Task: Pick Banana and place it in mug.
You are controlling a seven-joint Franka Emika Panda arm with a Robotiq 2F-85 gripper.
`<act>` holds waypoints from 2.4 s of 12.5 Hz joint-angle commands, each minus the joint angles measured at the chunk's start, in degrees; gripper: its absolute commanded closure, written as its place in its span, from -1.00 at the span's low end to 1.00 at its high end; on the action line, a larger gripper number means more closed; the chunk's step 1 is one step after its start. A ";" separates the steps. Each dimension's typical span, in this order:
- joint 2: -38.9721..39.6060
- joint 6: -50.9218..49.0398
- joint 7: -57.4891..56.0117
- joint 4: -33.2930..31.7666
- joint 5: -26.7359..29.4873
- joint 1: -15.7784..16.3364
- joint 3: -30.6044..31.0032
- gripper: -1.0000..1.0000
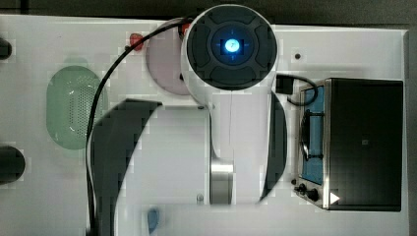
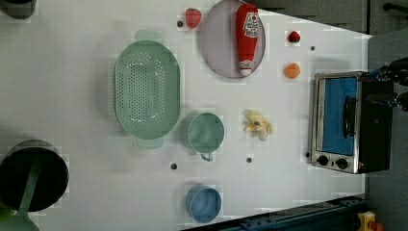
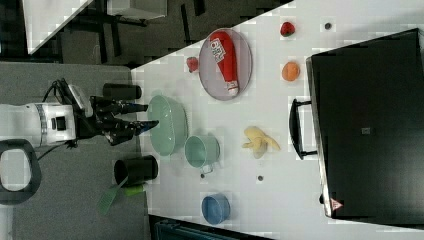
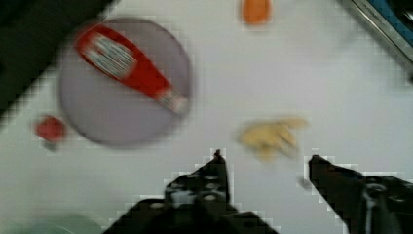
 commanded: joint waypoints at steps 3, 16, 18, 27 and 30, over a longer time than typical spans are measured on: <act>-25.51 -13.61 0.79 -13.16 0.21 0.74 -3.71 -0.99; -7.42 24.61 -26.53 -35.04 0.20 0.72 -3.90 -1.00; -1.89 30.68 -33.85 -35.90 0.20 0.71 -3.90 -1.00; 21.01 50.14 -49.42 -35.59 0.21 0.72 -3.59 -1.00; 23.70 54.39 -49.43 -35.75 0.21 0.73 -3.36 -0.93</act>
